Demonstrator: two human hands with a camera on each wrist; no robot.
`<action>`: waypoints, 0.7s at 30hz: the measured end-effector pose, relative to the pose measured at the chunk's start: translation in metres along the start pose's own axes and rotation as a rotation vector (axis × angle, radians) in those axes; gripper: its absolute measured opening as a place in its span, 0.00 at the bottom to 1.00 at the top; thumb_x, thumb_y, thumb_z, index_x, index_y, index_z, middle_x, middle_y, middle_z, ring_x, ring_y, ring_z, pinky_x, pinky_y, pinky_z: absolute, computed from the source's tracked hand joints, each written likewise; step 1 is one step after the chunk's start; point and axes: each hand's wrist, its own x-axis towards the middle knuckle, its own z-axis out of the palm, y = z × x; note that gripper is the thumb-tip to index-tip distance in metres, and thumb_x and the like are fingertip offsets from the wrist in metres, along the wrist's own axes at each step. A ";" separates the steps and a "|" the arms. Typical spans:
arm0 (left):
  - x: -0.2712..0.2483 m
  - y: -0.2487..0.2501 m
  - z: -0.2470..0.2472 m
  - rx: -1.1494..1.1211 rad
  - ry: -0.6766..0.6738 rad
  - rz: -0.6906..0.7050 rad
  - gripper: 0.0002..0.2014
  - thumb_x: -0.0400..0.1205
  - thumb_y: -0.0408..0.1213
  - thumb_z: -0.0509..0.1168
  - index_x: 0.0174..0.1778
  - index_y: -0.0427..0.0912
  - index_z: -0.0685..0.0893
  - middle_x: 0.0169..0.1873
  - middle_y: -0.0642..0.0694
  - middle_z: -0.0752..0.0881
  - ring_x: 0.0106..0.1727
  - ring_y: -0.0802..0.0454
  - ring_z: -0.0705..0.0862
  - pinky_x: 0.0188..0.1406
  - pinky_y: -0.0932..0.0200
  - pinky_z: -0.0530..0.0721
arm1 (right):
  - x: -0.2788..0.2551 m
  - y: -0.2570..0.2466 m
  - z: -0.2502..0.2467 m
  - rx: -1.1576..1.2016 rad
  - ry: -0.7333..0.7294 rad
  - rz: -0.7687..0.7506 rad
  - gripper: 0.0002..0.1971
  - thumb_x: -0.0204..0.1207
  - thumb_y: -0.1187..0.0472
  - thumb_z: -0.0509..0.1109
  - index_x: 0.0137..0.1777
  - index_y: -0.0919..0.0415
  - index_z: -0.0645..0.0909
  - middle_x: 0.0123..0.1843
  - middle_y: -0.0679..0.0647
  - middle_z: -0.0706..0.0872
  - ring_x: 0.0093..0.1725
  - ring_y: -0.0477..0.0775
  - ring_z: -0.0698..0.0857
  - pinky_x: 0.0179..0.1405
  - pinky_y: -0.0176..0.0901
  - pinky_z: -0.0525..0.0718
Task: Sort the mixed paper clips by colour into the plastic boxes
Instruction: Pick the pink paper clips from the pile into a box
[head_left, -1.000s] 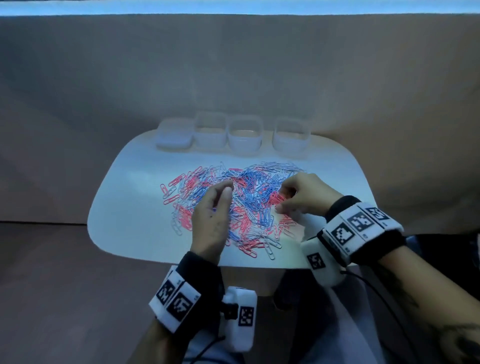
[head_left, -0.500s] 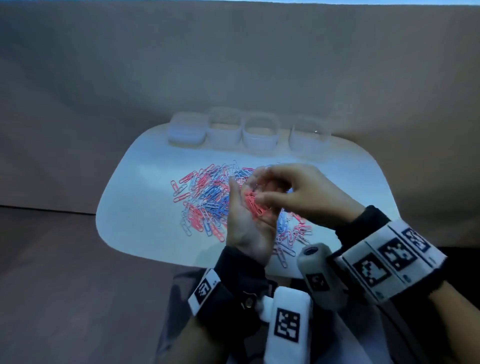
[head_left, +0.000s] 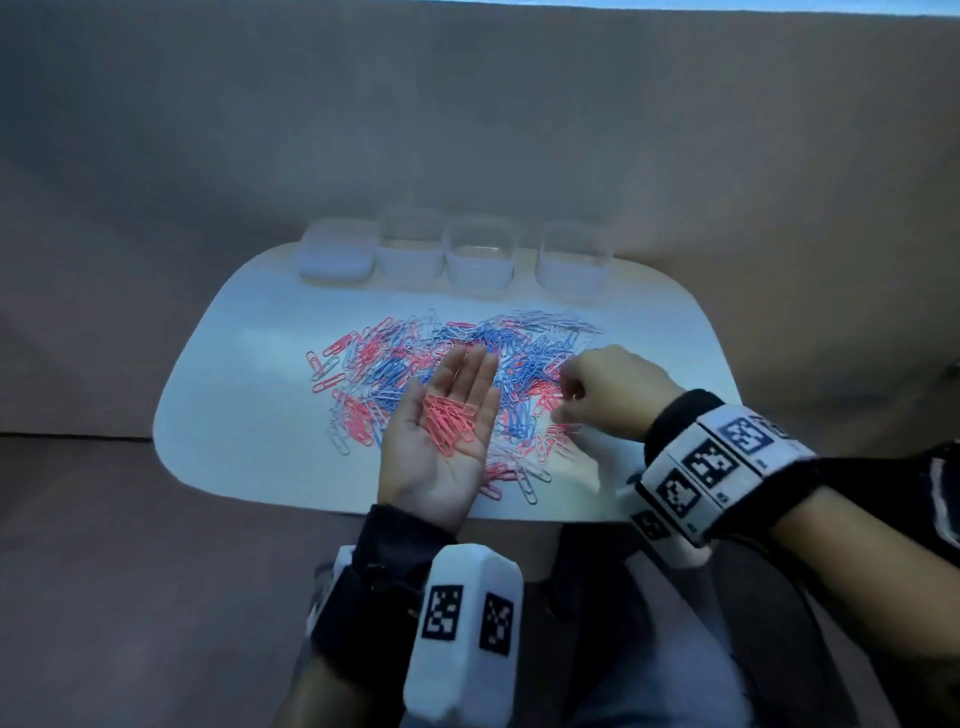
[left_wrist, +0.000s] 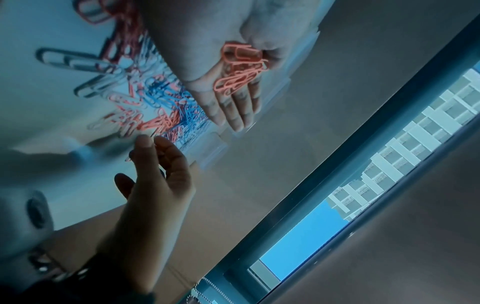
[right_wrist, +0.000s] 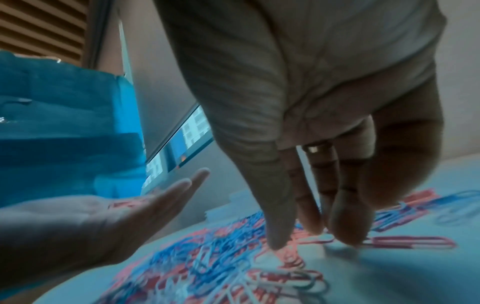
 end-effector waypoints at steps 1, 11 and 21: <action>-0.001 0.000 -0.002 -0.002 0.013 0.005 0.15 0.69 0.41 0.72 0.43 0.31 0.90 0.49 0.36 0.89 0.49 0.44 0.90 0.49 0.49 0.86 | 0.003 -0.004 0.000 -0.039 0.007 0.009 0.08 0.75 0.53 0.69 0.48 0.57 0.80 0.47 0.55 0.82 0.51 0.57 0.81 0.43 0.42 0.72; -0.013 -0.002 -0.001 -0.007 0.048 0.058 0.21 0.75 0.44 0.56 0.38 0.34 0.91 0.47 0.39 0.90 0.47 0.48 0.90 0.51 0.52 0.83 | 0.014 0.000 -0.001 0.002 -0.014 0.049 0.04 0.74 0.65 0.63 0.39 0.58 0.75 0.51 0.60 0.84 0.52 0.61 0.82 0.41 0.42 0.73; -0.007 -0.021 0.012 -0.009 0.122 -0.008 0.26 0.86 0.45 0.46 0.54 0.30 0.84 0.50 0.34 0.87 0.46 0.44 0.89 0.52 0.49 0.83 | -0.027 -0.048 -0.019 0.804 -0.059 -0.257 0.01 0.73 0.66 0.72 0.41 0.63 0.83 0.28 0.50 0.80 0.21 0.37 0.76 0.18 0.23 0.69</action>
